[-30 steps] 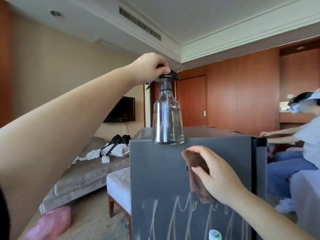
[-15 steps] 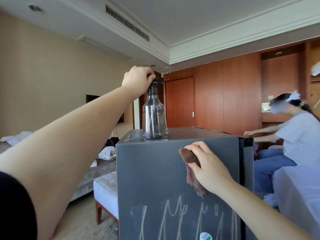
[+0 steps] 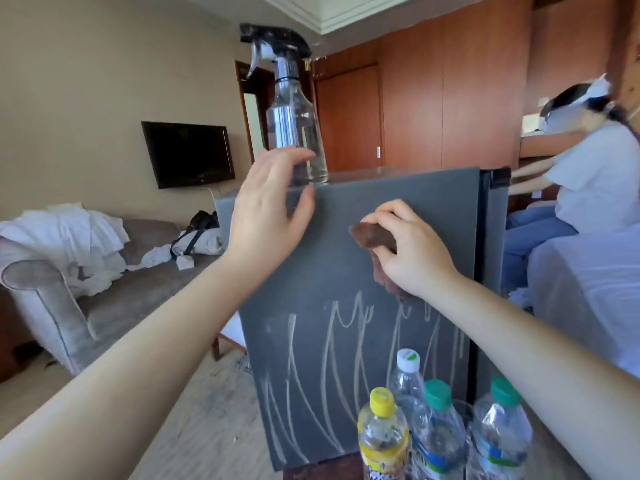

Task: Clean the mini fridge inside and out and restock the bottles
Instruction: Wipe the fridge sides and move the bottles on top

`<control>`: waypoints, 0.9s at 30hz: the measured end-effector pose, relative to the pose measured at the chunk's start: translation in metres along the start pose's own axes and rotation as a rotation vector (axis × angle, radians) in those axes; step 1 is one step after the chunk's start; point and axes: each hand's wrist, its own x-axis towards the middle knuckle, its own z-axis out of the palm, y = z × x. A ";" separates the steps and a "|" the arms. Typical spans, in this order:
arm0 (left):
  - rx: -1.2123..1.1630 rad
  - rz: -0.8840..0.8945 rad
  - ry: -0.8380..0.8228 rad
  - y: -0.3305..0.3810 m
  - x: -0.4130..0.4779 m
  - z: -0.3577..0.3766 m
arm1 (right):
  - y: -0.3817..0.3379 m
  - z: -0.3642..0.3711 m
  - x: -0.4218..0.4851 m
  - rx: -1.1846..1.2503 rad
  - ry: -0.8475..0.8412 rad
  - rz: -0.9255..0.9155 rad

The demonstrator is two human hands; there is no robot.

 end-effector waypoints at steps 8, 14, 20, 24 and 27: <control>-0.241 -0.322 -0.524 0.054 -0.156 0.028 | 0.010 0.014 -0.057 0.076 -0.073 0.101; -0.344 -0.502 -0.702 0.084 -0.221 0.056 | 0.022 0.008 -0.087 0.075 -0.135 0.111; -0.409 -0.701 -0.812 0.089 -0.273 0.077 | 0.027 -0.006 -0.097 0.028 -0.186 0.122; -0.464 -0.805 -0.820 0.088 -0.286 0.080 | 0.027 -0.008 -0.104 -0.010 -0.228 0.125; -0.558 -0.846 -0.713 0.090 -0.271 0.069 | 0.030 -0.011 -0.106 -0.010 -0.192 0.123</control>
